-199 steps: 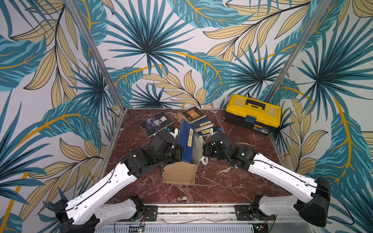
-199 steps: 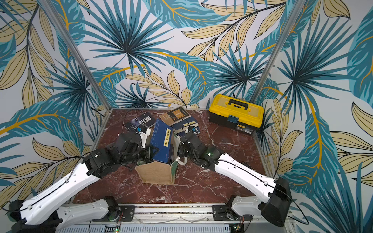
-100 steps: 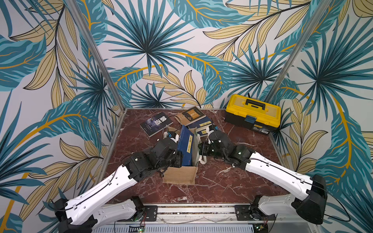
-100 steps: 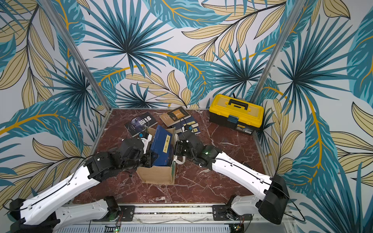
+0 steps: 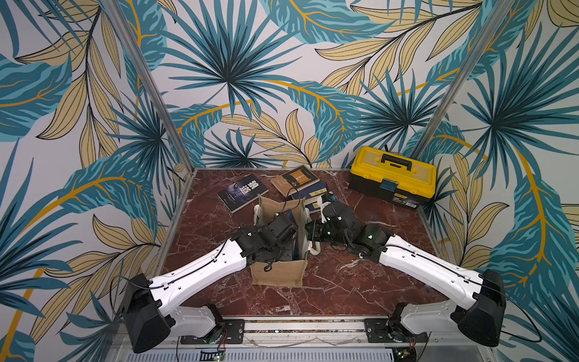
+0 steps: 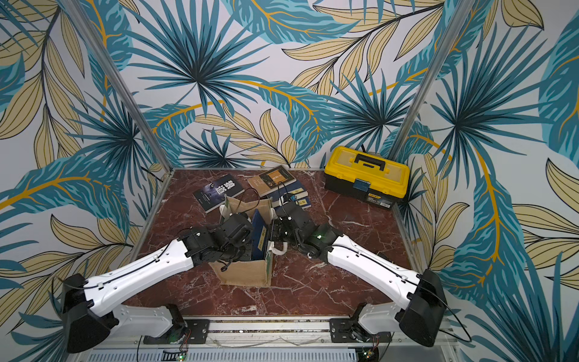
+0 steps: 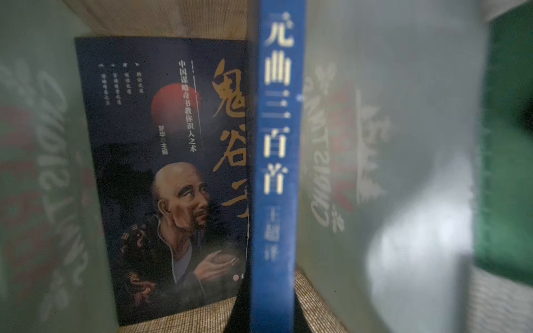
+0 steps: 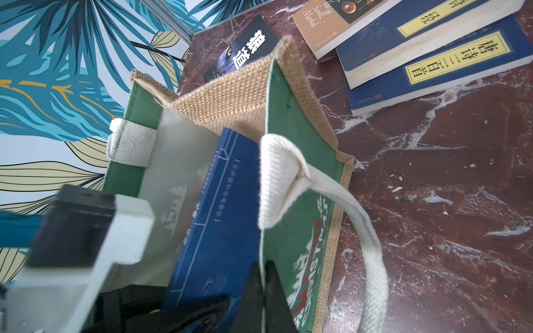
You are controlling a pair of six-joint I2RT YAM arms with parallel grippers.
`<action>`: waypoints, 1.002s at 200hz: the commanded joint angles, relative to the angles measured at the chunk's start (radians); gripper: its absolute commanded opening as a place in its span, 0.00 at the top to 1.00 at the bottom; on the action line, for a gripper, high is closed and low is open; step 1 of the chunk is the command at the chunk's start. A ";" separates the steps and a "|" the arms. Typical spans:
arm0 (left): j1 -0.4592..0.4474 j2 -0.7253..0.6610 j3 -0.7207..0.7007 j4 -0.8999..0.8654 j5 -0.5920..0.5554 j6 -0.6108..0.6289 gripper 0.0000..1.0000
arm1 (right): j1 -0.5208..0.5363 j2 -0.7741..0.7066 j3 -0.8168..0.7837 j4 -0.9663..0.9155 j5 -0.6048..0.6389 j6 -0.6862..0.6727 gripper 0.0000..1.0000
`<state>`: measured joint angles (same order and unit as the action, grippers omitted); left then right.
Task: Put the books into the canvas bag
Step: Place the book in the canvas bag.
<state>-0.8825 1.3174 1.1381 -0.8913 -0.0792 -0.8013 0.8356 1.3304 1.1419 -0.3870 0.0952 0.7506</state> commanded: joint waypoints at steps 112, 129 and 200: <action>0.134 -0.123 -0.113 0.124 0.129 -0.020 0.65 | -0.004 -0.001 0.032 0.002 0.015 -0.038 0.92; 0.135 -0.168 -0.103 0.117 0.091 -0.004 0.60 | -0.005 -0.001 0.043 -0.005 0.015 -0.044 0.88; 0.152 -0.211 0.047 0.026 -0.001 0.164 0.54 | -0.005 -0.008 0.102 -0.045 0.048 -0.077 0.79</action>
<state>-0.7376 1.0828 1.0836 -0.8227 -0.0345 -0.7437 0.8352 1.3300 1.2125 -0.3962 0.1104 0.7029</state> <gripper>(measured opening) 0.457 0.206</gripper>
